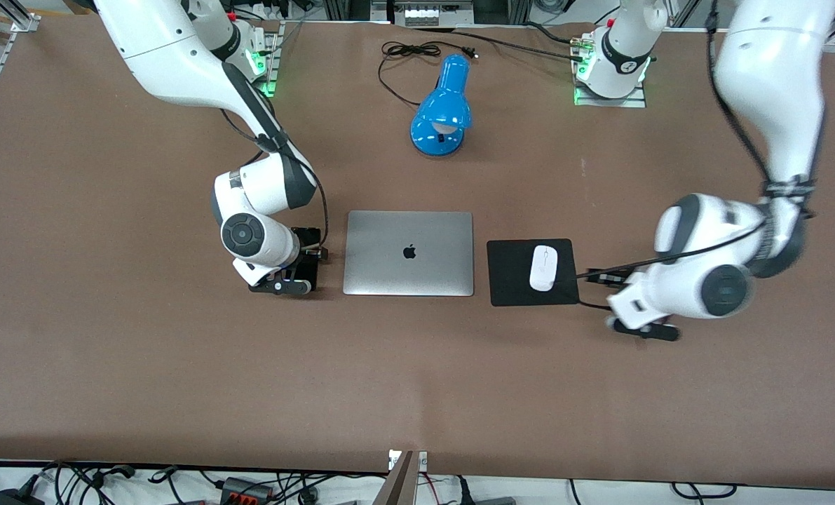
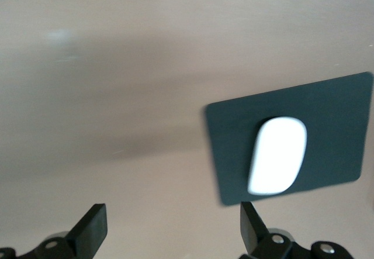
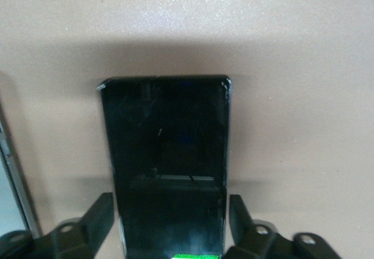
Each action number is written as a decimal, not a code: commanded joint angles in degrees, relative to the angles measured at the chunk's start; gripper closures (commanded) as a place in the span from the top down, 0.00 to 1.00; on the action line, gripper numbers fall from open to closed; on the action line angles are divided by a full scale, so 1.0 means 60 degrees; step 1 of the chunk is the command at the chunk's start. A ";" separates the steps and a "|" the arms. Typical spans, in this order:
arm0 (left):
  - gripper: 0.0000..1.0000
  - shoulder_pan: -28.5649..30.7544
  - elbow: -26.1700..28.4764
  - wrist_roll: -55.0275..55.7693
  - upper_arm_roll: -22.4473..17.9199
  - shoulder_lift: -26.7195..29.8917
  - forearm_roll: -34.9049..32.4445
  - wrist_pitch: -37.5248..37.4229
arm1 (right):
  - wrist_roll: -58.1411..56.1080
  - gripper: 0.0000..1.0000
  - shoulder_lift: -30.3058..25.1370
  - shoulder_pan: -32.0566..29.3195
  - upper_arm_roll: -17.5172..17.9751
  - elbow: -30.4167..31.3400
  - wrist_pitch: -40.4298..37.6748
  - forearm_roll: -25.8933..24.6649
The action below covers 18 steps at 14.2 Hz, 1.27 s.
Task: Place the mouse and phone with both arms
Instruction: 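Set the white mouse on the mouse pad with the left gripper, then release the phone beside the laptop while the left gripper withdraws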
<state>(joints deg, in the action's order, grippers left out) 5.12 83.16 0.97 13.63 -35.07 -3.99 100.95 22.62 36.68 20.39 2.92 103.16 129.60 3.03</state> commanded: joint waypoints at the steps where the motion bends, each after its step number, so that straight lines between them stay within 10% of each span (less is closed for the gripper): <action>1: 1.00 0.0522 0.0085 -0.0426 -0.0073 0.0934 0.0064 -0.0652 | 0.0024 1.00 -0.0251 0.0001 -0.0061 -0.0186 -0.0066 -0.0095; 9: 1.00 0.1490 0.0494 0.0438 0.0101 0.4346 0.0005 -0.2074 | -0.0855 1.00 -0.2465 -0.0160 -0.1070 -0.2771 -0.3633 -0.0168; 13: 1.00 0.1475 0.2965 0.0686 0.0700 0.6324 0.0152 -0.1229 | -0.1307 1.00 -0.2553 -0.0803 -0.1643 -0.4476 -0.5456 -0.0124; 18: 1.00 0.1753 0.2751 0.0585 0.1186 0.6299 0.0166 -0.1503 | -0.3108 1.00 -0.3211 -0.2617 -0.1251 -0.4596 -0.5604 -0.0007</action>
<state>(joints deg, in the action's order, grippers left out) 13.80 98.47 5.67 20.79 1.72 -3.82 91.08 7.49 19.47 9.34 -7.34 75.93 96.90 2.57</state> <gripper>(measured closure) 0.000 0.000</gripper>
